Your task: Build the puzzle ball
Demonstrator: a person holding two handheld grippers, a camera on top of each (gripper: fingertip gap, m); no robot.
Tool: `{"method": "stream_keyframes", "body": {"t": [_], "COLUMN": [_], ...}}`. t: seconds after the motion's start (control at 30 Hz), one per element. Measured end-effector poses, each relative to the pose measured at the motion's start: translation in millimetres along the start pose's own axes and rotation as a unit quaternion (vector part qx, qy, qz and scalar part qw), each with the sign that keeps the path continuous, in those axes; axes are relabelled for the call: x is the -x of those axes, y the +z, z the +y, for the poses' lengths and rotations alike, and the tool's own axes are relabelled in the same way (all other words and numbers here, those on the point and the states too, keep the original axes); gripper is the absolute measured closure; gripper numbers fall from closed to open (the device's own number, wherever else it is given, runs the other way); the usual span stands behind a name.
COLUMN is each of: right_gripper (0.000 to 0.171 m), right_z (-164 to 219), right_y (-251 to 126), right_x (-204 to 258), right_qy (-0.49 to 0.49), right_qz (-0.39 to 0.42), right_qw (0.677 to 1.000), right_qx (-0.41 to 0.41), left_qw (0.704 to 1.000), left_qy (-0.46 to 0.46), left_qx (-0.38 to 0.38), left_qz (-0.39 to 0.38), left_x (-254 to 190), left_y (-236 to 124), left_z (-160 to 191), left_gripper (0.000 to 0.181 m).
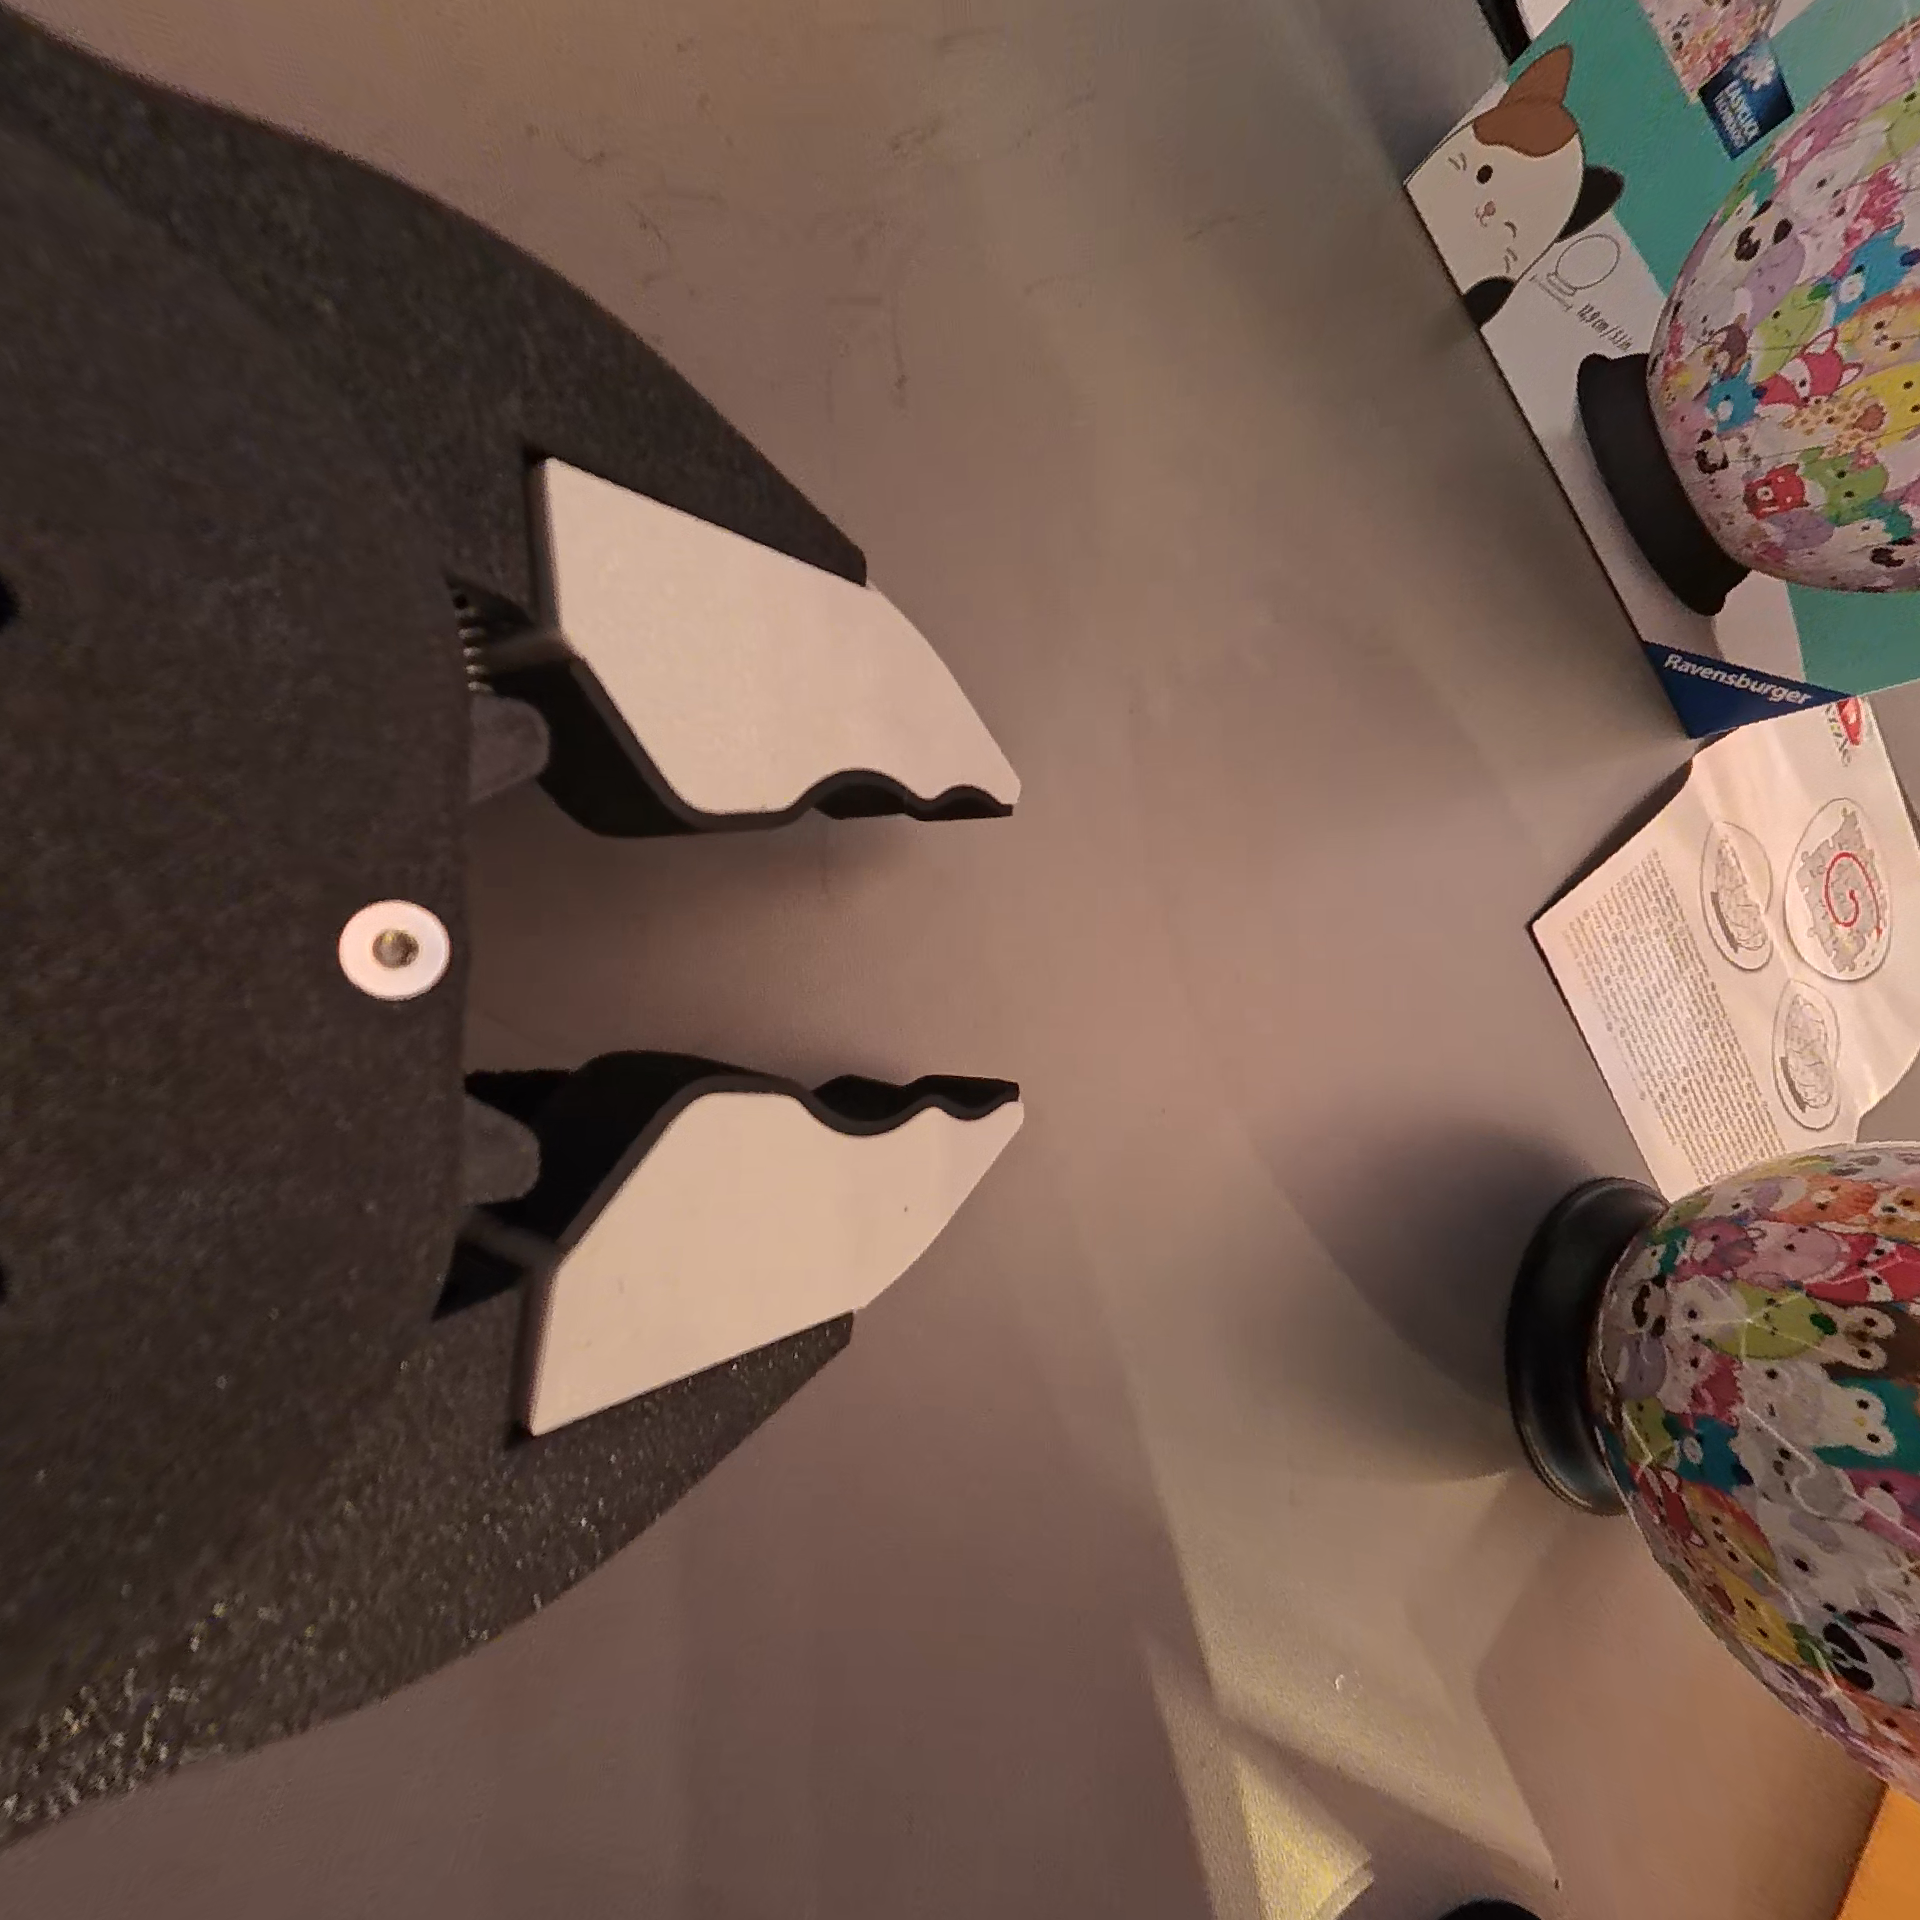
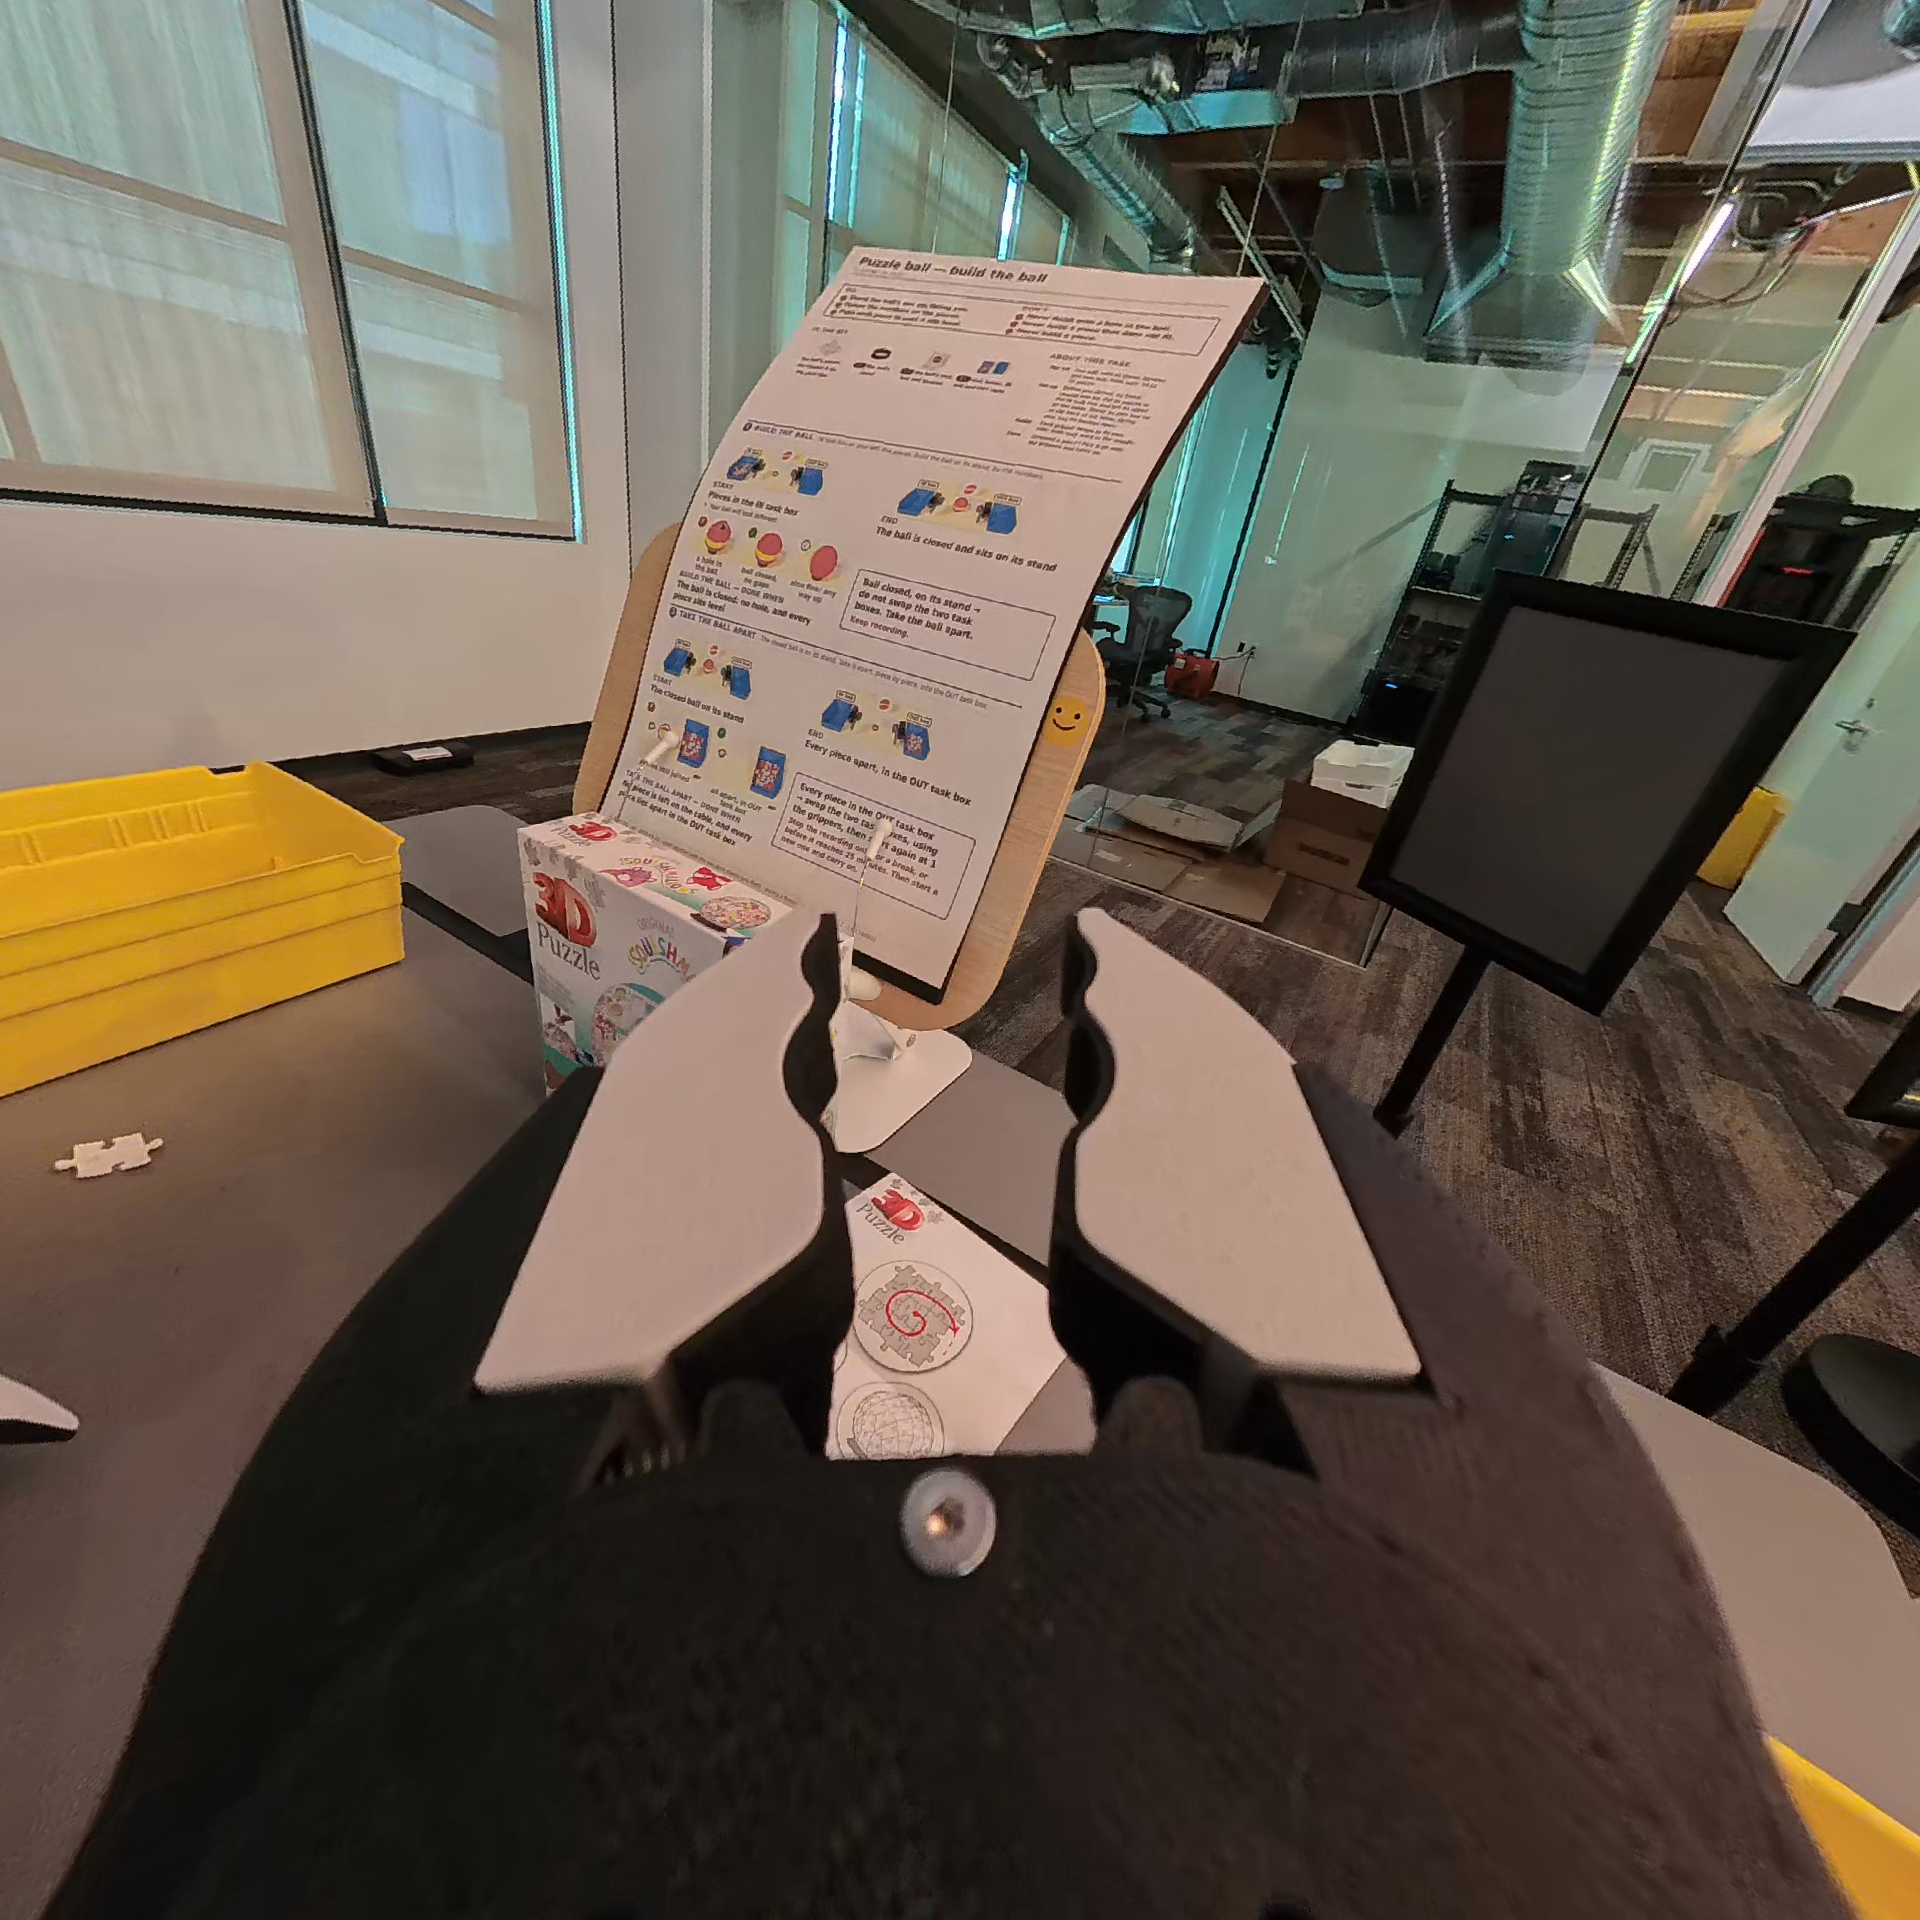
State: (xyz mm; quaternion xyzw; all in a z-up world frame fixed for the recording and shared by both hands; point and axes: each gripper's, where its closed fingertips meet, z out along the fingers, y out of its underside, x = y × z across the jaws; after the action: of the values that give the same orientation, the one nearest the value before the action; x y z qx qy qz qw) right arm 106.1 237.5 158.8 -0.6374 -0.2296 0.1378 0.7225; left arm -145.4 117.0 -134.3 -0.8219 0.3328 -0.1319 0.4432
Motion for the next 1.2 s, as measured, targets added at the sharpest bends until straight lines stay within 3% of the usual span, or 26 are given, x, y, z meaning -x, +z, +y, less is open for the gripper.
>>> {"method": "stream_keyframes", "body": {"t": [0.27, 0.5, 0.63, 0.77, 0.87, 1.0, 1.2], "right_gripper": [0.129, 0.129, 0.129, 0.127, 0.126, 0.127, 0.130], "right_z": [2.0, -4.6, -17.5, -25.2, -26.4, -21.7, 23.1], "right_y": [3.3, 3.9, 1.5, 1.1, 7.2, 12.2, 13.7], "right_x": [2.2, 7.1, 25.1, 55.4, 102.0, 167.0, 272.2], "right_qy": [0.011, 0.009, -0.038, -0.092, -0.081, -0.087, -0.050], "right_qz": [-0.005, -0.008, -0.018, -0.042, -0.119, -0.203, -0.317], "right_qw": [1.000, 1.000, 0.998, 0.994, 0.988, 0.973, 0.946], "right_qx": [0.002, -0.020, -0.045, -0.049, -0.057, -0.061, -0.037], "left_qw": [0.999, 0.989, 0.971, 0.964, 0.972, 0.979, 0.978], "left_qy": [-0.020, -0.047, -0.063, -0.043, -0.028, -0.035, -0.048], "left_qx": [-0.043, -0.141, -0.228, -0.263, -0.229, -0.163, -0.054], "left_qz": [0.003, 0.012, 0.029, 0.015, -0.032, -0.116, -0.197], "left_x": [3.4, 5.9, 3.8, 8.4, 40.7, 113.2, 209.2], "left_y": [-8.3, -30.0, -57.3, -108.5, -160.7, -231.1, -291.2], "left_z": [-9.8, -35.6, -60.0, -69.9, -55.9, -10.8, 64.3], "left_gripper": [0.134, 0.117, 0.111, 0.120, 0.120, 0.120, 0.120]}}
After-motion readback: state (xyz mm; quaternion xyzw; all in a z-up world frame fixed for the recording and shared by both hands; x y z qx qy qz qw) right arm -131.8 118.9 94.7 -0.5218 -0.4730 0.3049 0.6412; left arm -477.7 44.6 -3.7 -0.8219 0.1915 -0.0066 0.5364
